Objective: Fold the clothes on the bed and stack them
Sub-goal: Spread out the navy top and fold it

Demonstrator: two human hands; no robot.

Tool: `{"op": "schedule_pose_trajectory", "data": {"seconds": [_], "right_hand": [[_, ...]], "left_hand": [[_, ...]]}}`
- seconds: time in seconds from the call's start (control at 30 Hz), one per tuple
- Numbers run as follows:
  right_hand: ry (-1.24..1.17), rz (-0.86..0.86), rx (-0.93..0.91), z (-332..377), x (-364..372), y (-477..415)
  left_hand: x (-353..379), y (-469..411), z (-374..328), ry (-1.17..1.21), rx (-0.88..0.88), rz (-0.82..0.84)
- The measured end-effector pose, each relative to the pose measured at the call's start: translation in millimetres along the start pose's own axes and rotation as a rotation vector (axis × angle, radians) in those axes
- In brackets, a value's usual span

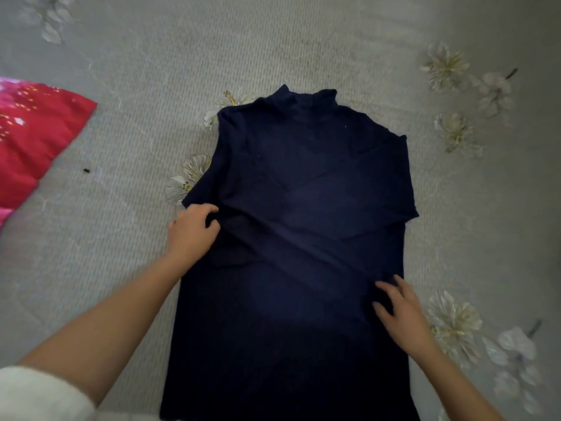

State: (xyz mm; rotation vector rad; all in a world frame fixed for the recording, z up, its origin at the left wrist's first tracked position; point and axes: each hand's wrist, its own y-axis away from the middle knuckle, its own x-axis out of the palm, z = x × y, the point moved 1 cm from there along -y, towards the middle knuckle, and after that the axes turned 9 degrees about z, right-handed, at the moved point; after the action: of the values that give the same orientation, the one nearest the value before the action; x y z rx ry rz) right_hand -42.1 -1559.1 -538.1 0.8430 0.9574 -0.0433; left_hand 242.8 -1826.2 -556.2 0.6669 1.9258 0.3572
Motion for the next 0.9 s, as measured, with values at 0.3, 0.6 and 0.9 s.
{"op": "schedule_pose_trajectory", "data": {"seconds": [0.3,0.6,0.9], "right_hand": [[-0.277,0.029,0.277,27.3,-16.8,-43.7],[-0.271,0.014,0.407,-0.5,-46.5,-60.0],[0.056,-0.175,0.068,60.7,-64.6,-120.8]], "left_hand": [[-19.6,-36.7,21.4,0.473,-0.314,-0.064],[-13.2,-22.7,28.0,0.572,-0.397,-0.096],[-22.7,-73.2,-27.4,0.293,-0.120,-0.071]]}}
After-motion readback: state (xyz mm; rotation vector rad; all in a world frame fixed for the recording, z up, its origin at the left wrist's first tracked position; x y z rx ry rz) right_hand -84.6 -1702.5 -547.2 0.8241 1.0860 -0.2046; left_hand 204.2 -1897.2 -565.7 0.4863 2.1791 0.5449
